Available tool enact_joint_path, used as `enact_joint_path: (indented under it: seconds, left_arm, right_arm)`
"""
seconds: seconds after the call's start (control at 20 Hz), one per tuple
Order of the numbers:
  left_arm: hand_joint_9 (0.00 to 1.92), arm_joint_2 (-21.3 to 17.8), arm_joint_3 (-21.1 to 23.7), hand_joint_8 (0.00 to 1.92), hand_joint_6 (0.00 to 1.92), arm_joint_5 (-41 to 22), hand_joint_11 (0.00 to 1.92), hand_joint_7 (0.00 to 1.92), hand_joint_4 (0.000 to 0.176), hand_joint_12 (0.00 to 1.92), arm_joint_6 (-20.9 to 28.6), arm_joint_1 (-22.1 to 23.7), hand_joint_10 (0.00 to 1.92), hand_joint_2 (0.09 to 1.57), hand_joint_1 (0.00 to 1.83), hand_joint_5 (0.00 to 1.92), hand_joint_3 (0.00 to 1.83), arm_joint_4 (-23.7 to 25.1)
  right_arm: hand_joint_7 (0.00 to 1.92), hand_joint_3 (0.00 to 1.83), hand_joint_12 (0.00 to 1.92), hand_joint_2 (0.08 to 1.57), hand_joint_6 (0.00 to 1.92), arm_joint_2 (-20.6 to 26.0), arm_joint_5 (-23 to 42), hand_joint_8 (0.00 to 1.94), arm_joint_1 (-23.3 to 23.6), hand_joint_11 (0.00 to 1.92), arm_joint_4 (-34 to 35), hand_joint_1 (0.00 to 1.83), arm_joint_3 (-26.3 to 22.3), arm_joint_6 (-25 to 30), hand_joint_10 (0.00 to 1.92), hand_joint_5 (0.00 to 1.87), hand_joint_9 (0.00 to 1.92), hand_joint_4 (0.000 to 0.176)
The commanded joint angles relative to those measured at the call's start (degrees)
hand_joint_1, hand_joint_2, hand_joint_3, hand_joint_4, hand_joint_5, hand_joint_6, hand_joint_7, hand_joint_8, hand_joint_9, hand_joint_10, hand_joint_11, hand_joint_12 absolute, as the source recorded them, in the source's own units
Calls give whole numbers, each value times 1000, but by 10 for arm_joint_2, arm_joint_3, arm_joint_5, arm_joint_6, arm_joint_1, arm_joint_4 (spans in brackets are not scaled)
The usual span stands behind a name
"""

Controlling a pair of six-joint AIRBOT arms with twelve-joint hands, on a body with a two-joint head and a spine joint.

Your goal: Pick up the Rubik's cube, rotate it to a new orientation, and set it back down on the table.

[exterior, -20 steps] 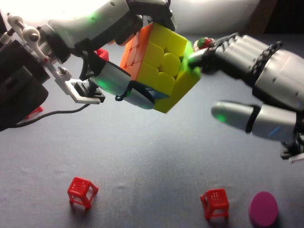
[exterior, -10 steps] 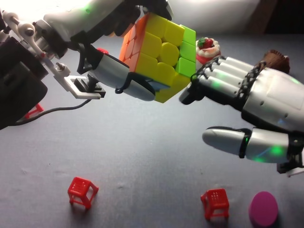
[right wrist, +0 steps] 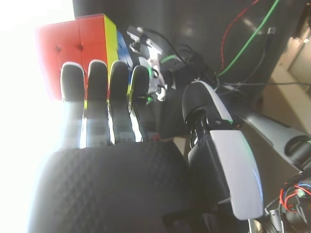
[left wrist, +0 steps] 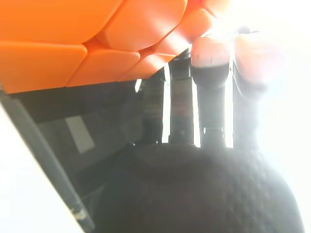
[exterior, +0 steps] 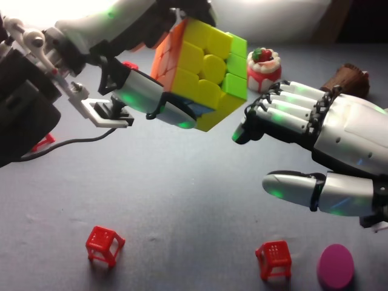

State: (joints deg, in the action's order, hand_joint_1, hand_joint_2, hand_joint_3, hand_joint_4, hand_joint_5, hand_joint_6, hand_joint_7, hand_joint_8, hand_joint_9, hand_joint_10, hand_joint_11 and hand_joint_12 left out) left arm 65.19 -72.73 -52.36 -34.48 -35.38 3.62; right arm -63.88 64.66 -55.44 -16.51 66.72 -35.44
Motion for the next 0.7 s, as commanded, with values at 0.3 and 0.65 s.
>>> enact_joint_path:
  seconds: [0.3, 0.65]
  left_arm:
    - [637, 38, -28, 1868, 1543, -58, 696, 678, 0, 1921, 35, -24, 1921, 759, 1189, 916, 1078, -45]
    - [1016, 79, -83, 1880, 1558, 27, 1133, 829, 0, 1921, 86, -41, 1921, 824, 1194, 706, 986, -49]
  right_arm:
    - [249, 6, 1921, 1449, 1308, 38, 90, 1532, 16, 0, 52, 117, -24, 3, 1708, 154, 242, 0]
    - [213, 0, 1921, 1363, 1426, 60, 116, 1548, 18, 0, 90, 89, -29, 3, 1704, 140, 192, 0]
